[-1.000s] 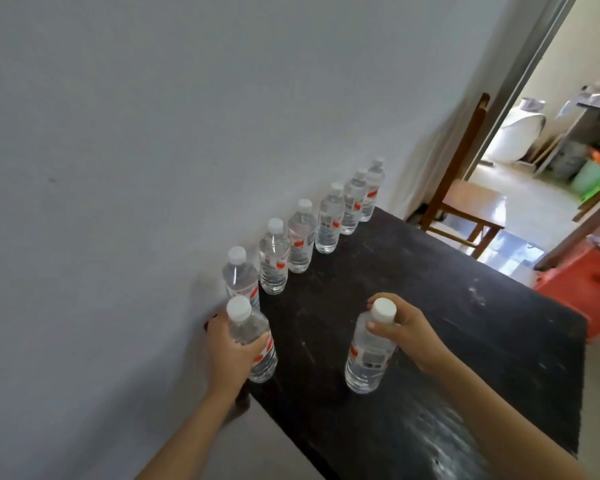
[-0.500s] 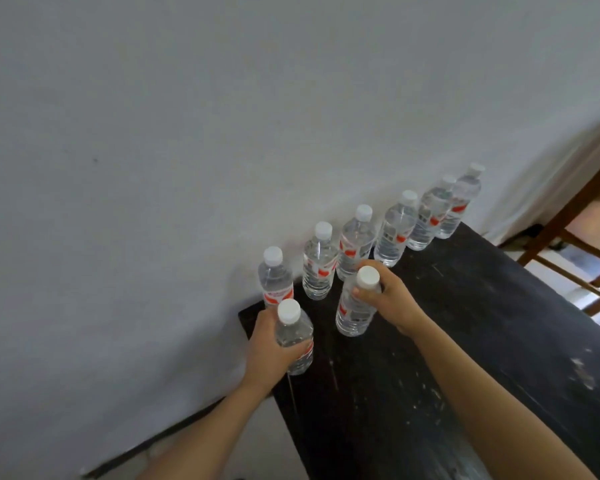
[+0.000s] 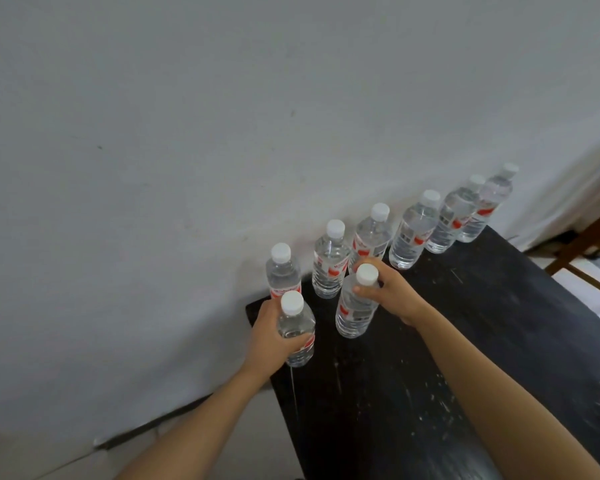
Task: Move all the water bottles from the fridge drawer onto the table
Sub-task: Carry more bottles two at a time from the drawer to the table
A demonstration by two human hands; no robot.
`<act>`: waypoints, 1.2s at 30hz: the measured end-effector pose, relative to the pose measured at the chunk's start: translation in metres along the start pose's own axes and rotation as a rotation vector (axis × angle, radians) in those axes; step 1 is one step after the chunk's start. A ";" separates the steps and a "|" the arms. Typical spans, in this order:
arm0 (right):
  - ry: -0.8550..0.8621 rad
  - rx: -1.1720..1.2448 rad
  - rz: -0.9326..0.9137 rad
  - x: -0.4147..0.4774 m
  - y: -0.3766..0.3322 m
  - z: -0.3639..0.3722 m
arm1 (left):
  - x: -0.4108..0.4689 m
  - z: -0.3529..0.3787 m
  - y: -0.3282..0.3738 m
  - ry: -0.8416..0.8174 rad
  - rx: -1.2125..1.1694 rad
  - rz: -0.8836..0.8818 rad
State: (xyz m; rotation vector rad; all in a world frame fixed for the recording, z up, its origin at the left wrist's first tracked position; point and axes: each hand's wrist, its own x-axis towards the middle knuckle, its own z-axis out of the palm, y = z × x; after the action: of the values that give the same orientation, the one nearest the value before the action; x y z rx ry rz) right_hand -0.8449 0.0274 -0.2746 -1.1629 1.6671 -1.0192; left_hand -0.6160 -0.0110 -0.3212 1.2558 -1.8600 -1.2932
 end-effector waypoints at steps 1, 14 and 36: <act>-0.006 -0.001 0.006 0.001 0.000 -0.001 | 0.001 0.001 -0.001 -0.005 0.004 -0.001; -0.162 -0.126 0.010 0.012 -0.002 -0.015 | 0.007 0.021 -0.013 0.025 0.056 0.021; 0.378 0.032 0.362 -0.096 0.056 0.027 | -0.049 0.005 -0.040 -0.065 0.302 -0.025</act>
State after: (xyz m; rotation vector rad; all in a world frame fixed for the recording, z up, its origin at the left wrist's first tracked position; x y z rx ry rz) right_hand -0.8142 0.1283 -0.3175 -0.6345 2.0546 -1.0681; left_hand -0.5842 0.0308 -0.3563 1.4061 -2.1532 -1.1052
